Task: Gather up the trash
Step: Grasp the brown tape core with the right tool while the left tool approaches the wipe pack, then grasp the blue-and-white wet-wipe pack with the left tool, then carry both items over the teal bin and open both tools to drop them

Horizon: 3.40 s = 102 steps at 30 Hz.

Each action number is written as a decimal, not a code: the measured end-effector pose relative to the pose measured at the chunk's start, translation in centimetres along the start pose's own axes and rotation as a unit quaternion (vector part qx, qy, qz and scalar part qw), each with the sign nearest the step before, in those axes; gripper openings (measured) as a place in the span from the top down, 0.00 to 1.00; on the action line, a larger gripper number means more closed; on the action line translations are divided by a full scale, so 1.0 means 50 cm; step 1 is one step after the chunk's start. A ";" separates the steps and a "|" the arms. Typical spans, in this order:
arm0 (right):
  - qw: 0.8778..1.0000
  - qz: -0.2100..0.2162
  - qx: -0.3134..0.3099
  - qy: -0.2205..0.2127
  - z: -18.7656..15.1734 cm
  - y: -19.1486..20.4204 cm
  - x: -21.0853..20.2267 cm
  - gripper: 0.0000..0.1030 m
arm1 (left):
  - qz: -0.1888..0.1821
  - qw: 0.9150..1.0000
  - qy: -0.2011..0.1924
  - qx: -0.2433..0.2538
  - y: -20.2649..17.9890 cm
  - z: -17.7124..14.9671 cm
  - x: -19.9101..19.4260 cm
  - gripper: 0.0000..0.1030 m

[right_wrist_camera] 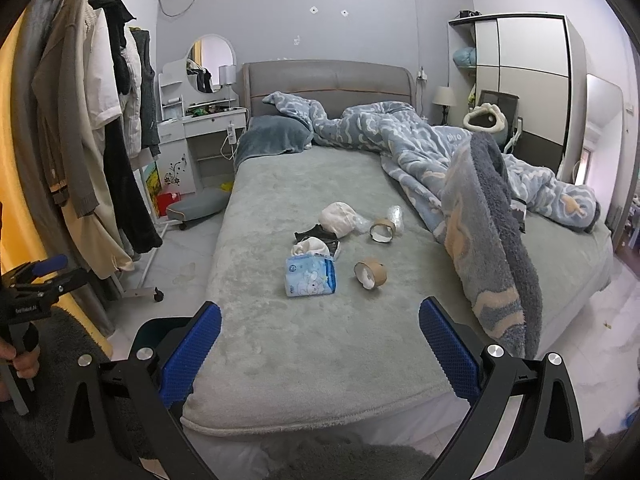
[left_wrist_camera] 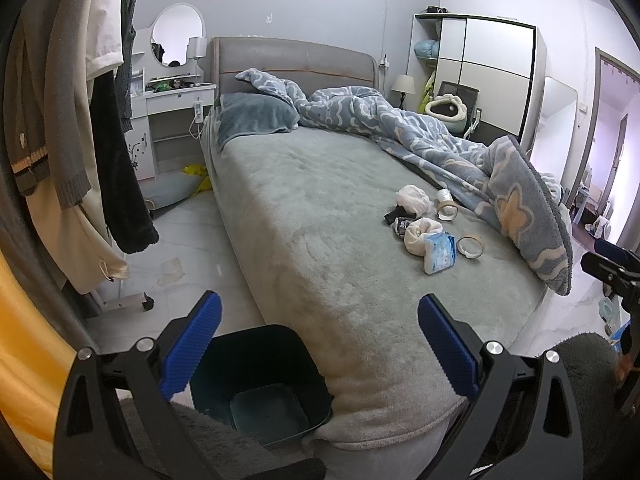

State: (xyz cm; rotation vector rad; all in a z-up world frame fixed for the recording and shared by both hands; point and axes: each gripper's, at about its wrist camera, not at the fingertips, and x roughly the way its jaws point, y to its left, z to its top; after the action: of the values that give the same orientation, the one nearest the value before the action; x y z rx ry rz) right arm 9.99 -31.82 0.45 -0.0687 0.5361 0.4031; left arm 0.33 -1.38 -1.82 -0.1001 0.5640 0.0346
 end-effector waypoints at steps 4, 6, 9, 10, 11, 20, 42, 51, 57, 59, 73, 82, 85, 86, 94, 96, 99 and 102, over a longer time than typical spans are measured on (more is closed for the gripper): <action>1.000 0.006 -0.005 0.008 0.011 -0.006 0.031 0.03 | -0.019 1.000 0.013 -0.005 0.007 0.006 0.022 0.03; 1.000 0.005 -0.006 0.012 0.017 -0.012 0.049 0.03 | -0.027 0.999 0.020 -0.005 0.007 0.008 0.035 0.03; 1.000 0.003 -0.002 0.017 0.028 -0.022 0.078 0.03 | -0.045 0.999 0.022 -0.003 0.003 0.013 0.052 0.03; 1.000 0.003 0.000 0.017 0.032 -0.028 0.087 0.03 | -0.047 0.999 0.027 0.000 0.000 0.015 0.061 0.03; 1.000 0.005 0.001 0.020 0.037 -0.034 0.099 0.04 | -0.048 0.998 0.033 0.002 -0.003 0.017 0.071 0.03; 0.999 0.001 0.022 0.040 0.052 -0.110 0.212 0.22 | -0.074 0.996 0.042 0.033 -0.028 0.043 0.154 0.03; 0.989 0.059 -0.037 0.128 0.037 -0.186 0.466 0.44 | -0.169 0.981 0.078 0.064 -0.124 0.070 0.391 0.17; 0.983 0.110 -0.016 0.148 0.031 -0.211 0.527 0.57 | -0.230 0.964 0.113 0.071 -0.183 0.064 0.441 0.23; 0.979 0.128 -0.033 0.157 0.028 -0.197 0.554 0.70 | -0.237 0.959 0.135 0.079 -0.221 0.055 0.482 0.32; 0.979 0.131 -0.032 0.155 0.031 -0.197 0.559 0.78 | -0.244 0.956 0.146 0.076 -0.230 0.051 0.498 0.38; 0.983 0.128 0.000 0.129 0.057 -0.213 0.533 0.79 | -0.263 0.946 0.178 0.058 -0.264 0.045 0.537 0.74; 0.992 0.093 0.015 0.088 0.100 -0.168 0.479 0.79 | -0.258 0.956 0.129 0.057 -0.243 0.073 0.459 0.82; 0.993 0.087 0.013 0.072 0.113 -0.140 0.456 0.79 | -0.254 0.959 0.114 0.050 -0.221 0.081 0.428 0.87; 0.994 0.086 0.012 0.068 0.117 -0.130 0.451 0.79 | -0.253 0.960 0.111 0.046 -0.212 0.084 0.419 0.88; 0.994 0.096 0.013 0.051 0.148 -0.036 0.415 0.79 | -0.224 0.970 0.094 0.033 -0.130 0.082 0.357 0.91; 0.993 0.101 0.010 0.051 0.154 -0.004 0.411 0.79 | -0.216 0.972 0.088 0.032 -0.109 0.084 0.345 0.91; 0.992 0.111 0.008 0.060 0.148 0.056 0.409 0.79 | -0.195 0.977 0.084 0.015 -0.062 0.083 0.329 0.91; 0.990 0.120 0.008 0.071 0.138 0.115 0.411 0.79 | -0.149 0.984 0.094 -0.002 -0.013 0.076 0.329 0.91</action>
State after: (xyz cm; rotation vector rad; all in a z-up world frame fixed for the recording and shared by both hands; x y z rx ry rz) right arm 27.17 -18.06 -3.84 -0.0178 0.6918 0.6318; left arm 16.31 -1.53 -7.37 -0.1921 0.7321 -0.2671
